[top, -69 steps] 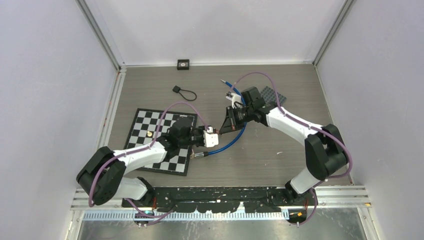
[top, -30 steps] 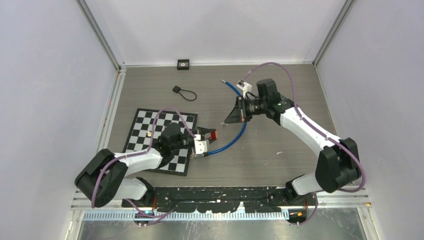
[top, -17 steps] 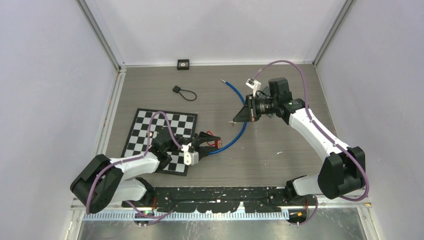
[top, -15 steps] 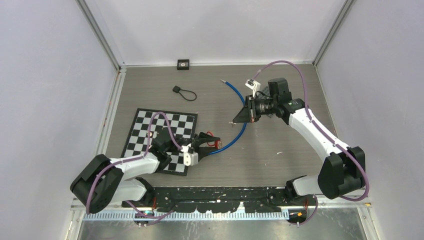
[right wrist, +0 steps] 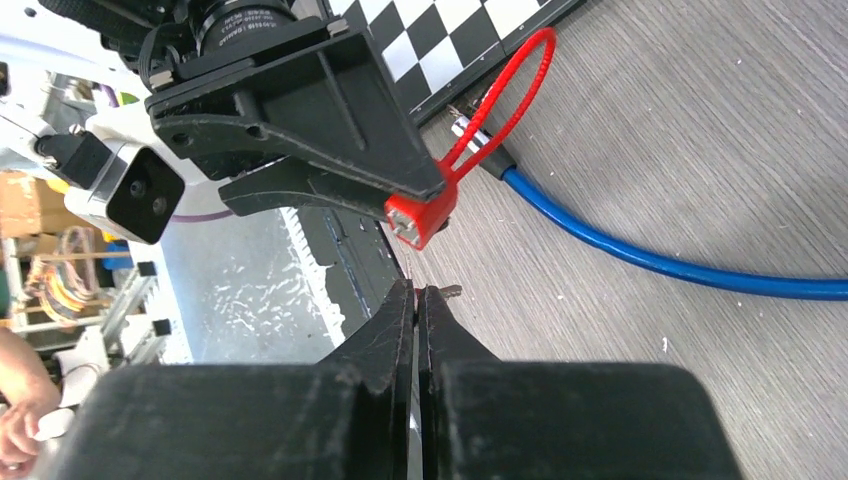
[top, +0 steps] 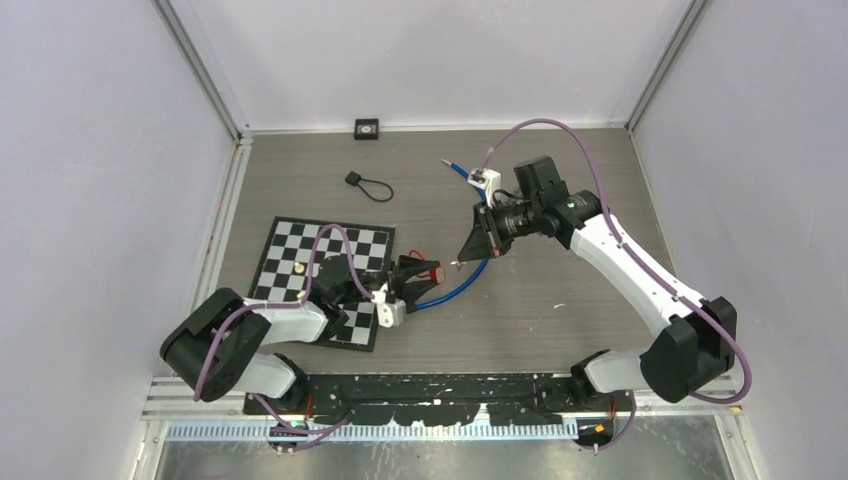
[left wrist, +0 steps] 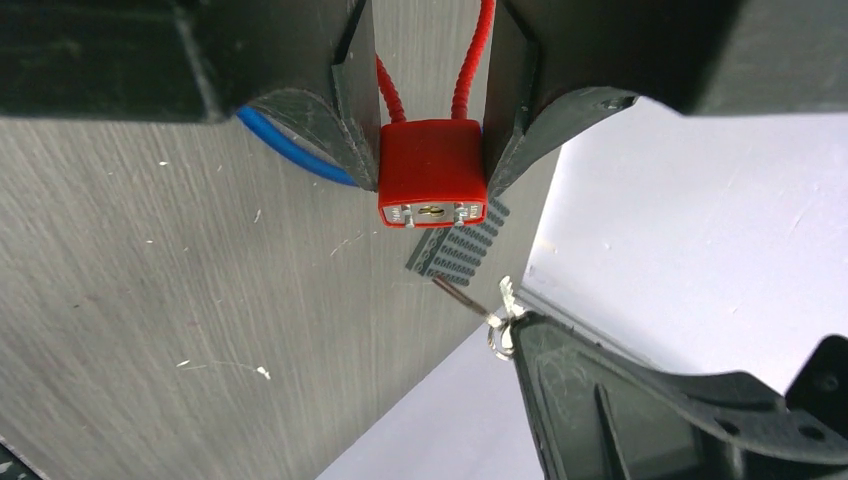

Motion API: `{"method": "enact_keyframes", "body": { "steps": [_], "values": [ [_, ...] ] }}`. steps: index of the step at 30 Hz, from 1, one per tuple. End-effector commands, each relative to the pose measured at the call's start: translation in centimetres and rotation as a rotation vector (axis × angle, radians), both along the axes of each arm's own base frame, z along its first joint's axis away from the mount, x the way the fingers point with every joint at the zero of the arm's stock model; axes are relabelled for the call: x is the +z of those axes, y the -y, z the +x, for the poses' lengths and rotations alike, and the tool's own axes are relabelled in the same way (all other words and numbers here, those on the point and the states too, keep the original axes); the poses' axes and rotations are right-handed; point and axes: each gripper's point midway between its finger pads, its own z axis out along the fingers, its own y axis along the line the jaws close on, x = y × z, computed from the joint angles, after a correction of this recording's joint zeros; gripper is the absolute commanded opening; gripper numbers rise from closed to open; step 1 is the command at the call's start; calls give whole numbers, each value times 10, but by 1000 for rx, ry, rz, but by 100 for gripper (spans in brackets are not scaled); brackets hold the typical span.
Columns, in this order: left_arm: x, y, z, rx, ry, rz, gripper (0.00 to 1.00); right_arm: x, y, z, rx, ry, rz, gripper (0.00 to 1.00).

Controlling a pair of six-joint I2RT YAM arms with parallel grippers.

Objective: Unlock with the key

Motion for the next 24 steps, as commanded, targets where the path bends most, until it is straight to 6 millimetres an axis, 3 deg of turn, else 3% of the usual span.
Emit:
{"method": "enact_keyframes", "body": {
  "steps": [1,8,24],
  "values": [
    [34,-2,13,69,148,-102,0,16,0,-7,3,106,-67,0],
    [40,-5,22,123,168,-139,0,2,-7,2,-39,126,-124,1],
    [36,-6,28,148,149,-140,0,6,-29,20,-91,68,-67,1]
  ]
}}
